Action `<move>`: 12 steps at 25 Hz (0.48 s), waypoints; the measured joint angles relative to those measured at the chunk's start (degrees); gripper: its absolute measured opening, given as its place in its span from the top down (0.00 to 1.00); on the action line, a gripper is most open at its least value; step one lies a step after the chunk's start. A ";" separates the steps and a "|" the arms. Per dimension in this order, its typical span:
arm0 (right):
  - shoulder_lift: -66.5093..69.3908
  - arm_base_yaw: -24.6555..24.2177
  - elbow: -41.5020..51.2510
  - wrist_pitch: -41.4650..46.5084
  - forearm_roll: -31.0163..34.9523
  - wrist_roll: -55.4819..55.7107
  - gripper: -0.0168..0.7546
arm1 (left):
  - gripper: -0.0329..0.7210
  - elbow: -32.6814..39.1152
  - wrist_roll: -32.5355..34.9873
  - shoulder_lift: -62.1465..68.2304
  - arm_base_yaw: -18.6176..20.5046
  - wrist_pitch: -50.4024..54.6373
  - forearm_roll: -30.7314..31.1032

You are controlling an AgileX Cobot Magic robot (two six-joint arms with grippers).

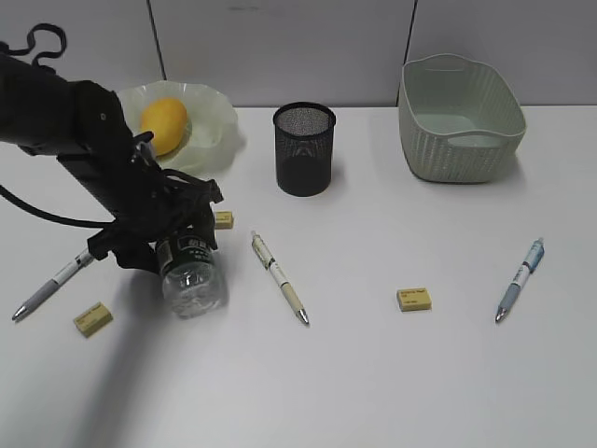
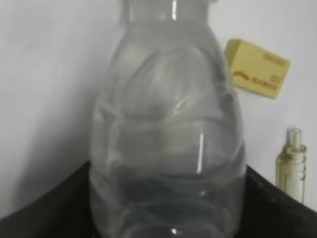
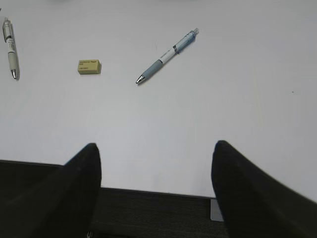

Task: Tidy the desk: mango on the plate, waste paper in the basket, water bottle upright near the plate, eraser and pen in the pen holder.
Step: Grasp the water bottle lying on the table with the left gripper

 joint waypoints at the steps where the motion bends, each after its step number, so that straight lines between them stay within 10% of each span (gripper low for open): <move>1: 0.00 0.00 0.00 0.00 0.00 0.00 0.27 | 0.21 0.00 0.00 0.06 0.00 -0.01 0.00; 12: 0.00 0.00 0.00 0.00 0.00 0.00 0.27 | 0.31 0.12 0.56 -1.41 0.00 4.13 0.95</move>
